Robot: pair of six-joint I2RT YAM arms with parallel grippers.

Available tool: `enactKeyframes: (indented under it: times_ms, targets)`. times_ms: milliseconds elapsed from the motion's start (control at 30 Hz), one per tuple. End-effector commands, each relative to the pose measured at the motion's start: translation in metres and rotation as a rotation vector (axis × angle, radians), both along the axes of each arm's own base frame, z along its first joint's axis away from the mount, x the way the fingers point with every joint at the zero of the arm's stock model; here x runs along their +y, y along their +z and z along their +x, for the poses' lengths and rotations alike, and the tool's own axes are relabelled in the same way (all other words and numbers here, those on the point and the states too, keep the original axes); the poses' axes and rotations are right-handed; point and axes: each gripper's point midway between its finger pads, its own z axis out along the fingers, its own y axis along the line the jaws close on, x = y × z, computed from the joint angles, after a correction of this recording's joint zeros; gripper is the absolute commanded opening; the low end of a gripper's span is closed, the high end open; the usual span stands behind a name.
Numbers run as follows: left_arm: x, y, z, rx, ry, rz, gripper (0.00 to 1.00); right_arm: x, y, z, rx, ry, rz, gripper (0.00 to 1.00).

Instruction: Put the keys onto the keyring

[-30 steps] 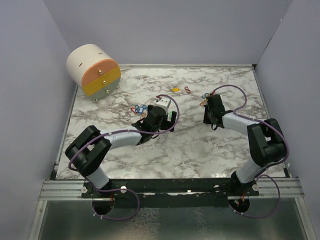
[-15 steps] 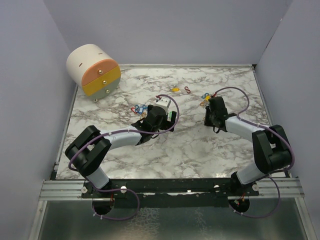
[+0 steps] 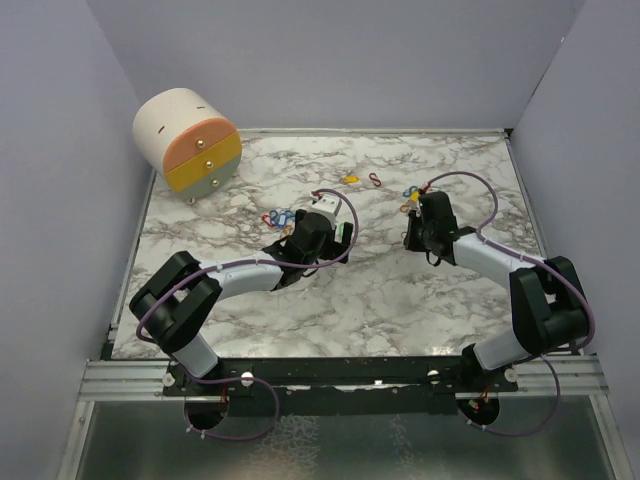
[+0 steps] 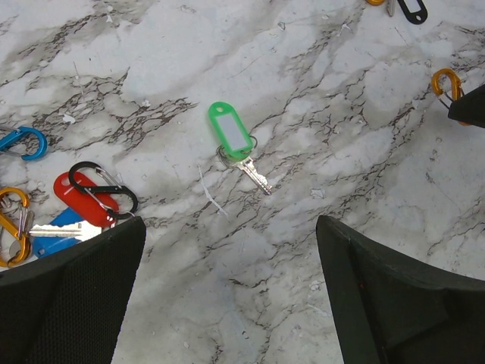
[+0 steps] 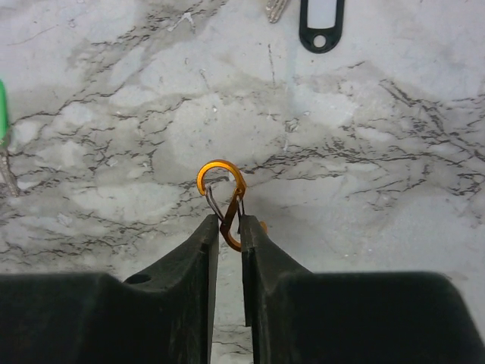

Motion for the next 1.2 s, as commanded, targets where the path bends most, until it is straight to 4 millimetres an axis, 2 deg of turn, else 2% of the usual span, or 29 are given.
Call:
enactKeyframes:
  times_ms: [0,67,200,367,500,600,700,800,1033,1167]
  targets:
    - [-0.003,0.012,0.0,-0.018,-0.014,-0.04,0.96,0.016,-0.001,-0.003,0.016,0.073,0.022,0.08]
    - [-0.003,0.013,0.0,-0.02,-0.015,-0.042,0.96,0.02,-0.005,-0.004,0.026,0.092,0.017,0.01]
    - [-0.005,0.014,-0.001,-0.023,-0.029,-0.048,0.96,0.037,-0.008,-0.005,0.02,0.169,0.002,0.01]
    - [-0.019,0.018,-0.006,-0.013,-0.098,-0.1,0.95,0.065,-0.009,-0.008,-0.002,0.281,-0.006,0.01]
    - [-0.03,0.023,-0.014,0.009,-0.178,-0.169,0.87,0.086,0.005,-0.009,-0.067,0.356,0.068,0.01]
    - [-0.031,0.026,-0.015,0.022,-0.201,-0.221,0.79,0.097,0.024,-0.012,-0.135,0.4,0.139,0.01]
    - [-0.03,0.027,-0.016,0.035,-0.219,-0.269,0.72,0.104,0.04,-0.015,-0.182,0.433,0.184,0.01]
    - [-0.033,0.03,-0.017,0.043,-0.244,-0.313,0.69,0.11,0.05,-0.018,-0.207,0.464,0.218,0.01]
    - [-0.049,0.04,-0.025,0.045,-0.331,-0.418,0.56,0.117,0.054,-0.024,-0.216,0.505,0.258,0.01]
    - [-0.055,0.04,-0.027,0.054,-0.355,-0.441,0.48,0.119,0.057,-0.026,-0.225,0.514,0.268,0.01]
